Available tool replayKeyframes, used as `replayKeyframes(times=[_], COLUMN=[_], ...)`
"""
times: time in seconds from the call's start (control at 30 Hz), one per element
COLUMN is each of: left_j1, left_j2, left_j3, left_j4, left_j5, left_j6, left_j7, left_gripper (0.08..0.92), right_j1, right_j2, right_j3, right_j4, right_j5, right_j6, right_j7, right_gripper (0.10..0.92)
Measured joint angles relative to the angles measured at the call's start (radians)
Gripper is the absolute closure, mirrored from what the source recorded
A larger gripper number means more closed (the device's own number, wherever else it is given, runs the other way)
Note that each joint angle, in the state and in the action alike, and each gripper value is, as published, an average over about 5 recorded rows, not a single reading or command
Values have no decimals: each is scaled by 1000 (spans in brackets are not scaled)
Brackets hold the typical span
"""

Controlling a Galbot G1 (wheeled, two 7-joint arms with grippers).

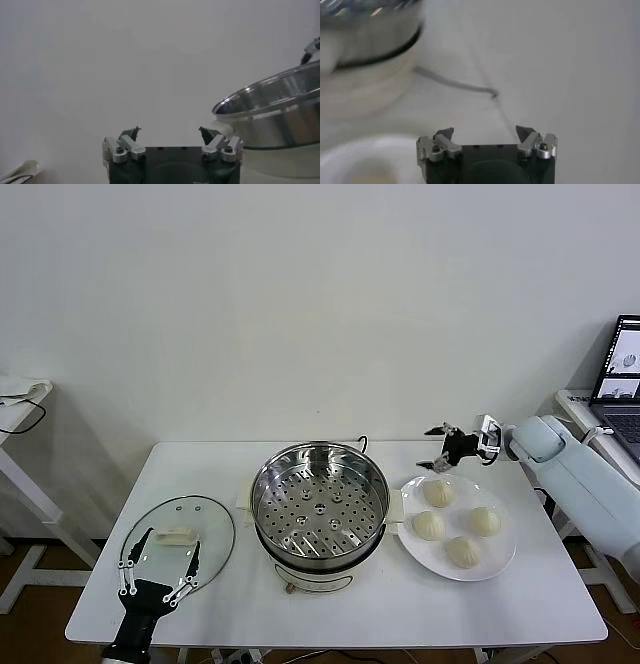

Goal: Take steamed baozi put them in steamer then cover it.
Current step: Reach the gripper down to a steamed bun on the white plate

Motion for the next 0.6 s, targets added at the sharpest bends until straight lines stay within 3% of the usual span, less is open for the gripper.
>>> replayKeyframes(times=[0.6], left_j1=[15], left_j2=[-15], left_j3=[3], left_j4=[17], left_j5=[-4], left_j6=[-18], left_j7=[-19], left_gripper=[177], right_j1=[67], right_j2=[198], right_j3=[-82], right_j4=[-269], right_j5=[-335], right_j6=[55], right_j7=[-106], right_gripper=[204])
